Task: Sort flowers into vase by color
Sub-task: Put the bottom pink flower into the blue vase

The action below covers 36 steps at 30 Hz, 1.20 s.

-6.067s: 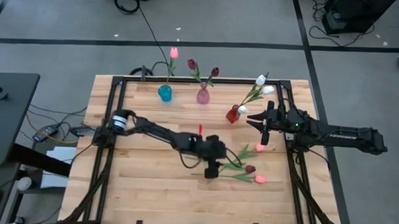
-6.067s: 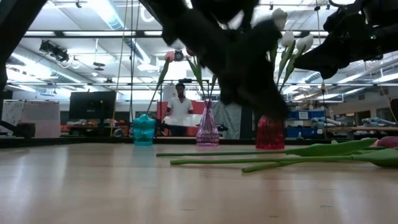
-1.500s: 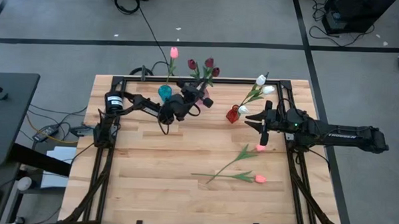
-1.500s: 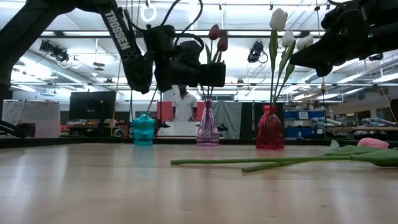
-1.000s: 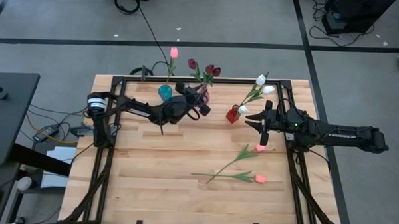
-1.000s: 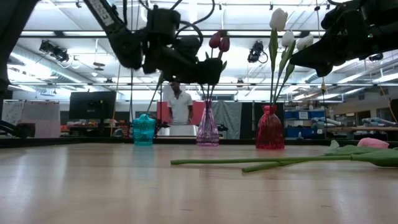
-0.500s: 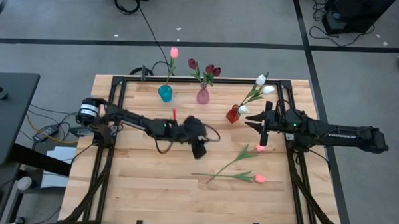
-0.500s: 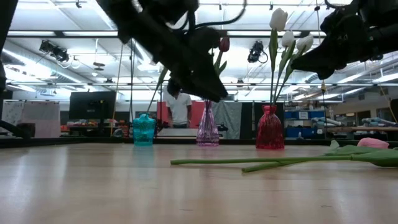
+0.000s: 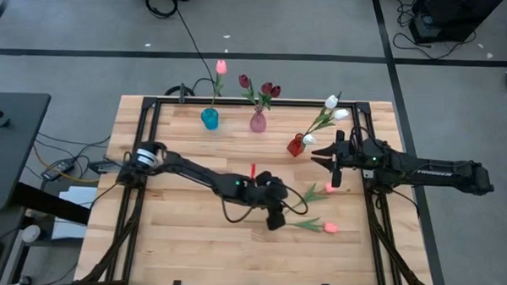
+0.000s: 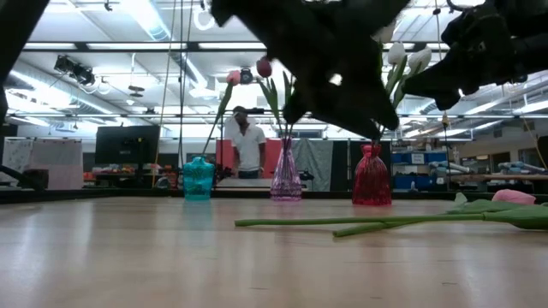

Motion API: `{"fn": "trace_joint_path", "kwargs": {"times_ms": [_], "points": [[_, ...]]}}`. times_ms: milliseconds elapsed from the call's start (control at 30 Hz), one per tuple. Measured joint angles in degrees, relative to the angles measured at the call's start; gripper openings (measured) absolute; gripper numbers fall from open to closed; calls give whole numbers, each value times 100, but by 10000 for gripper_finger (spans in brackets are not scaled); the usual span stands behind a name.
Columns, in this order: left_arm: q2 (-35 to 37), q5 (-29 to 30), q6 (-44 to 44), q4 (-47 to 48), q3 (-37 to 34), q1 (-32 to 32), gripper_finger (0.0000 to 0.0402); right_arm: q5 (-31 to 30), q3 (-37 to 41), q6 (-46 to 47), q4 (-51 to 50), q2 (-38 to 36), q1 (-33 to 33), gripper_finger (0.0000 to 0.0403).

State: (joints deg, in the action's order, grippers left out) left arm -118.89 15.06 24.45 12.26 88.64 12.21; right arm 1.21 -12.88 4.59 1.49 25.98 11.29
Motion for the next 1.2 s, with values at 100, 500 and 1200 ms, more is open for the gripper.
{"fn": "trace_joint_path", "kwargs": {"times_ms": [100,500,1200], "points": [[-357,153,13,-7,362,-50,152,13,1,74,-152,0,0,110],[-1518,-1632,-358,343,1538,34,152,-128,0,-76,-279,0,3,110],[-1898,-1280,-1215,473,1765,175,87,-206,0,-67,-154,-1,4,110]]}}
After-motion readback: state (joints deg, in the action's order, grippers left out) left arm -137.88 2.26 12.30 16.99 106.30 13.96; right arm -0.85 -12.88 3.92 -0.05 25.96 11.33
